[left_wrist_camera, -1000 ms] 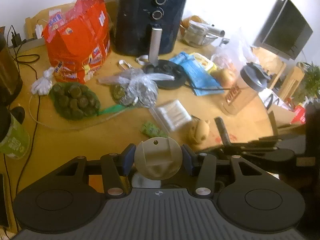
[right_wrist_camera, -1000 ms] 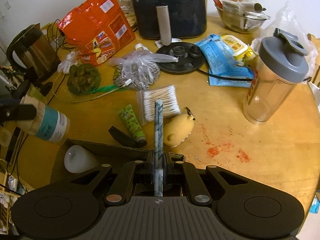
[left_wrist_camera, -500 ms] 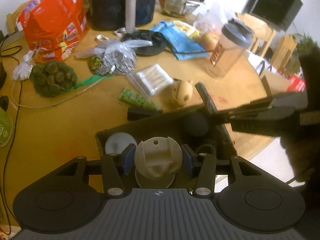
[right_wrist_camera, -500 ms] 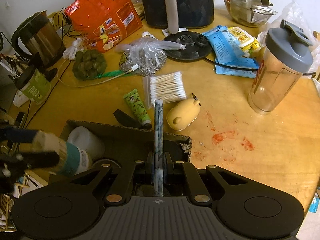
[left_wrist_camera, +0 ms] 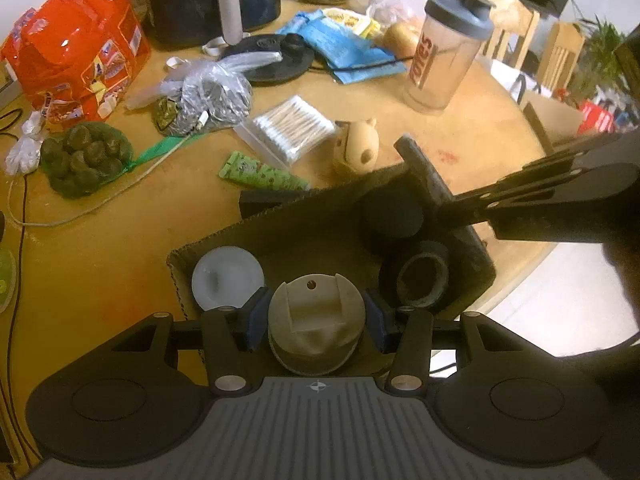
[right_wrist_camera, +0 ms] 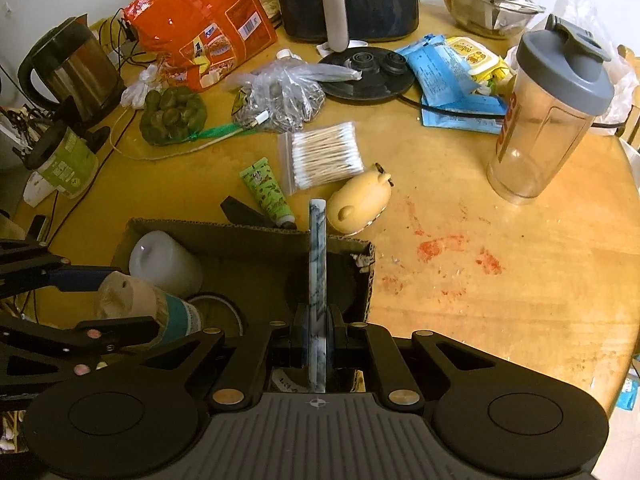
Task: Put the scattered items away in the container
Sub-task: 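Carry the pill bottle with the left gripper while the right gripper carries the strip over the box, then open the right gripper to drop the strip into the cardboard box, then lower the pill bottle into the box and open the left gripper, then move the right gripper to the yellow pig toy and close on it, then lift the yellow pig toy off the table with the right gripper, then grasp the cotton swab pack with the left gripper while the right gripper holds the toy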
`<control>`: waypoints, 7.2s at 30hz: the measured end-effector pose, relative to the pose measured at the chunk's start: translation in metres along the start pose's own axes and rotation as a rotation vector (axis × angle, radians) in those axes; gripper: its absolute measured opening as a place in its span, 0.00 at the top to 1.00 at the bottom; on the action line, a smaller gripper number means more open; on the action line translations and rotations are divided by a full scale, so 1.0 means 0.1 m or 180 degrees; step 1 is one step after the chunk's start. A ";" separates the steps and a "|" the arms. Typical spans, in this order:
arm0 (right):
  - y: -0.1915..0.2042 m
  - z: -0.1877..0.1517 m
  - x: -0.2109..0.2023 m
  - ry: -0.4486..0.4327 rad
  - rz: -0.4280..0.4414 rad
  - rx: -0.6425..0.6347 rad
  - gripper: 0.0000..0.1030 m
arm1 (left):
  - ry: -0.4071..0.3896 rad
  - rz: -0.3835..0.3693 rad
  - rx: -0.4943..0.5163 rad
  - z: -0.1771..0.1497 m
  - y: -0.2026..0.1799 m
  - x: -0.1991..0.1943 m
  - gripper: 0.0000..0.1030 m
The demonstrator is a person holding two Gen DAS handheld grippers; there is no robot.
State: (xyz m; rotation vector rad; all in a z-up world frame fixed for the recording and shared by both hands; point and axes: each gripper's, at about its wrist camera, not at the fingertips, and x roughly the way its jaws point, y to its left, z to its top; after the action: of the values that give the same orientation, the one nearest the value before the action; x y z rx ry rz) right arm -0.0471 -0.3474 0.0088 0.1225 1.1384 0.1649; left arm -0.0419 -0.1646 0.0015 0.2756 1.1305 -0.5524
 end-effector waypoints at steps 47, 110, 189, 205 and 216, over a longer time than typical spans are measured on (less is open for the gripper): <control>0.14 -0.04 0.01 0.0039 -0.0088 -0.0111 0.22 | 0.0018 0.0022 -0.0157 0.01 0.09 0.04 0.24; -0.42 1.11 0.76 0.0268 -0.0237 0.0650 0.14 | -0.0131 0.0340 -0.1913 -0.39 0.95 -0.41 0.24; -0.64 0.79 0.38 -0.0139 -0.0022 0.1166 0.51 | -0.0096 -0.0014 -0.1017 0.19 0.70 -0.17 0.24; -0.82 0.27 0.06 -0.0206 -0.0061 0.1268 0.51 | 0.0009 -0.0027 -0.0657 0.48 0.60 0.00 0.24; -0.83 0.06 0.05 -0.0144 -0.0016 0.1401 0.51 | 0.0046 -0.0078 -0.0281 0.72 0.56 0.16 0.24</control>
State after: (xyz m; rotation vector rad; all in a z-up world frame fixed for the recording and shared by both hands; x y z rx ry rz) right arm -0.0342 -0.4275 -0.0085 0.5108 1.1155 -0.0956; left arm 0.0498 -0.1561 0.0126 0.1898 1.1703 -0.5213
